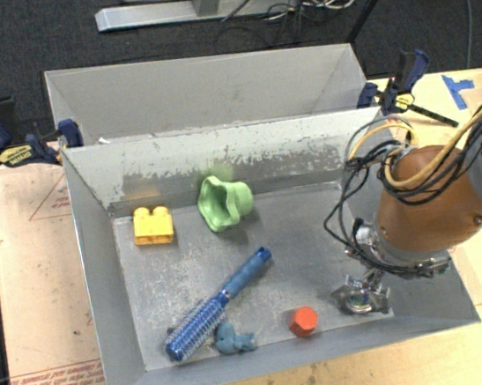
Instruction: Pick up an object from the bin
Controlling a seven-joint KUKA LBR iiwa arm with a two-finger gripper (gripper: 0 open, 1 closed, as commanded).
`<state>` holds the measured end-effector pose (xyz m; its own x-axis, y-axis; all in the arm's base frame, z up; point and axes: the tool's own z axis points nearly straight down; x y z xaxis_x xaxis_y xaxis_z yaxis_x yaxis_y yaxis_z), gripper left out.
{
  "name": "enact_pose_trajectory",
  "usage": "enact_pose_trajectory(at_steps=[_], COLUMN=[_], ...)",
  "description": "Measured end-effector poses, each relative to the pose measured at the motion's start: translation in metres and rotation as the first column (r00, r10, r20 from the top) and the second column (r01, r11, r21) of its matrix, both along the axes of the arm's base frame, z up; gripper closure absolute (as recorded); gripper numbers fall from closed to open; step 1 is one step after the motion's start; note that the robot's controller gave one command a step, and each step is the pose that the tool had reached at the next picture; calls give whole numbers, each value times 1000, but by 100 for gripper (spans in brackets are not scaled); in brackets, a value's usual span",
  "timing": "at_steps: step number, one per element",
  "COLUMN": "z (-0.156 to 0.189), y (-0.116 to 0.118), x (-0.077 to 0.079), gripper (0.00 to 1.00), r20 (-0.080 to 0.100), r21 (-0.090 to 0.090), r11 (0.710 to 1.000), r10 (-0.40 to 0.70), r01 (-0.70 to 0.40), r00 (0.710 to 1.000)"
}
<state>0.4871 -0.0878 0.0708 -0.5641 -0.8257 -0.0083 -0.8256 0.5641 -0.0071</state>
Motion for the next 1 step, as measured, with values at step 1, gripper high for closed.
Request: enact_pose_trajectory(at_steps=[1], z=[33], y=[1], x=[1], gripper=[100], r20=[-7], r21=[-2], r11=[1000], r10=[-3], r01=[3], r00=[1000])
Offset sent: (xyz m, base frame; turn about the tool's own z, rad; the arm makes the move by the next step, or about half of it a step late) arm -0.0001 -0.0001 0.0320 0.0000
